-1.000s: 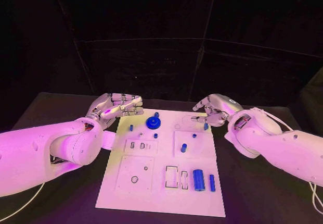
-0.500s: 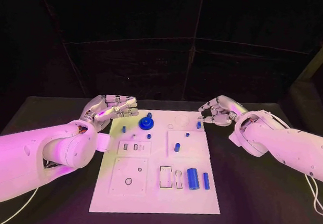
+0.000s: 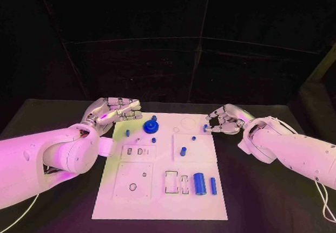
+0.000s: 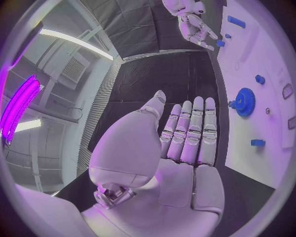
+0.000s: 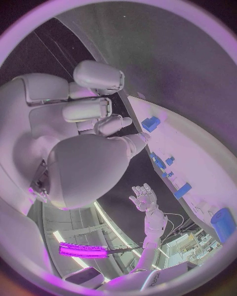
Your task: Assemble the parts on the task board
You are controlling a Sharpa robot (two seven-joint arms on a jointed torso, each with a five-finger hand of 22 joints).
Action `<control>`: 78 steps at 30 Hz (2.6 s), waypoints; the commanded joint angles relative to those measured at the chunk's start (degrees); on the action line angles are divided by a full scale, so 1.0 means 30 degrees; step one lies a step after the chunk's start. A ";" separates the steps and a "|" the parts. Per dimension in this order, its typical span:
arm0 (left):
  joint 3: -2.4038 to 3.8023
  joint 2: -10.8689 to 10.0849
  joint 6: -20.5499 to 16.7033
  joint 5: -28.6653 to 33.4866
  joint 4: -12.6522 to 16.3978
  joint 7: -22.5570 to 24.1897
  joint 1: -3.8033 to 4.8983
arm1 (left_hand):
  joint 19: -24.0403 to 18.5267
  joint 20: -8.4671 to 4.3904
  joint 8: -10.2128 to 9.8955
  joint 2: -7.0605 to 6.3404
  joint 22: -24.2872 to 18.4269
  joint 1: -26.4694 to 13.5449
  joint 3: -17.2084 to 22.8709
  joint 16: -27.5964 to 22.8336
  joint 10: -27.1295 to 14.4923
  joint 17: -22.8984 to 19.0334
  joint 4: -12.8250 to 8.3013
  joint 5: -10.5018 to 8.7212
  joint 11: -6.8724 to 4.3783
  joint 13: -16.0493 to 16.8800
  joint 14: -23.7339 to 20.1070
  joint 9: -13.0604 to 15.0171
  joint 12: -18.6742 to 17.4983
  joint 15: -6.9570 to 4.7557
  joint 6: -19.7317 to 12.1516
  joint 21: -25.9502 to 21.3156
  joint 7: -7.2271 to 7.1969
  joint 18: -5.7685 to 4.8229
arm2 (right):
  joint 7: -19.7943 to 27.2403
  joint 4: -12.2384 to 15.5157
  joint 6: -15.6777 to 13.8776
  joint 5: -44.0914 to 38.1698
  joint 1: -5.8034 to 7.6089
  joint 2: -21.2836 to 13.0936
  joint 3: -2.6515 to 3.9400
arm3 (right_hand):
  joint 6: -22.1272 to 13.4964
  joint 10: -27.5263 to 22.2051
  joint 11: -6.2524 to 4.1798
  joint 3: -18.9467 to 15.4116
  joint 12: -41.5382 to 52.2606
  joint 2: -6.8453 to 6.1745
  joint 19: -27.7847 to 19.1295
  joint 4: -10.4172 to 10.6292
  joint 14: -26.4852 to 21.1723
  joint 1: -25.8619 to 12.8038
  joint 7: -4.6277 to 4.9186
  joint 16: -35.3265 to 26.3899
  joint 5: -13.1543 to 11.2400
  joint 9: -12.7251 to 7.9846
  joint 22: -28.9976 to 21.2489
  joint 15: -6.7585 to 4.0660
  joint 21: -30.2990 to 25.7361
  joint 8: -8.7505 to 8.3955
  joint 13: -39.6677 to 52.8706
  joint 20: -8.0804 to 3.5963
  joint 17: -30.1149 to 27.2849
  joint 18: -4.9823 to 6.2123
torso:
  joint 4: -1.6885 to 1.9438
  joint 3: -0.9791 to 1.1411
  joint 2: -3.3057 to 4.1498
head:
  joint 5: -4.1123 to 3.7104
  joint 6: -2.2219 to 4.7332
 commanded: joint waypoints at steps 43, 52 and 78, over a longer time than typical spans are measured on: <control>0.0017 0.0049 0.0265 -0.0013 -0.0087 0.0037 0.0012 | 0.0029 -0.0014 -0.0110 0.0181 0.0017 0.0036 0.0013 -0.0126 0.0130 -0.0017 -0.0150 -0.0023 0.0004 -0.0030 -0.0008 -0.0023 -0.0085 0.0020 -0.0002 -0.0140 0.0067 0.0260 | -0.0094 -0.0660 0.1151 -0.1104 -0.0161 0.0662 0.0012 | 0.0694 0.0284 -0.0131 0.0445 0.0325 0.0962 0.0061 -0.0492 0.1642 0.0867 -0.0083 0.0198 -0.0839 0.0093 0.0323 0.0041 0.0136 0.0349 0.0383 0.0064 0.3575 -0.0377 | -0.0010 -0.0008 -0.0020 | 0.0008 -0.0207; 0.0017 0.0052 0.0261 -0.0013 -0.0096 0.0034 0.0012 | 0.0029 -0.0014 -0.0110 0.0181 0.0017 0.0036 0.0013 -0.0126 0.0130 -0.0017 -0.0150 -0.0023 0.0004 -0.0030 -0.0008 -0.0023 -0.0085 0.0020 -0.0002 -0.0140 0.0067 0.0260 | -0.0077 -0.0685 0.1092 -0.1105 -0.0161 0.0675 0.0012 | 0.1548 0.0537 -0.0304 0.0687 0.0550 0.1231 0.0099 -0.0558 0.1654 0.0819 -0.0298 0.0223 -0.0797 0.0184 0.0394 -0.0079 0.0186 0.0740 0.0598 -0.0019 0.3624 -0.0382 | -0.0007 -0.0018 -0.0021 | -0.0037 -0.0234; 0.0017 -0.0150 0.0311 -0.0013 0.0086 0.0005 0.0018 | 0.0041 -0.0015 -0.0121 0.0198 0.0018 0.0031 0.0011 -0.0144 0.0129 -0.0019 -0.0167 -0.0022 0.0006 -0.0031 -0.0004 -0.0025 -0.0100 0.0021 -0.0007 -0.0157 0.0071 0.0259 | -0.2068 0.2431 -0.2172 -0.2090 -0.0135 -0.0018 0.0044 | 0.2669 0.1241 -0.0828 0.2423 0.1161 0.1879 0.0268 -0.1273 0.1675 0.0767 -0.0857 0.0238 -0.0472 0.0544 0.0660 -0.0574 0.0314 0.1336 0.1365 -0.0539 0.3692 -0.0444 | -0.0035 -0.0163 -0.0166 | 0.0193 -0.0151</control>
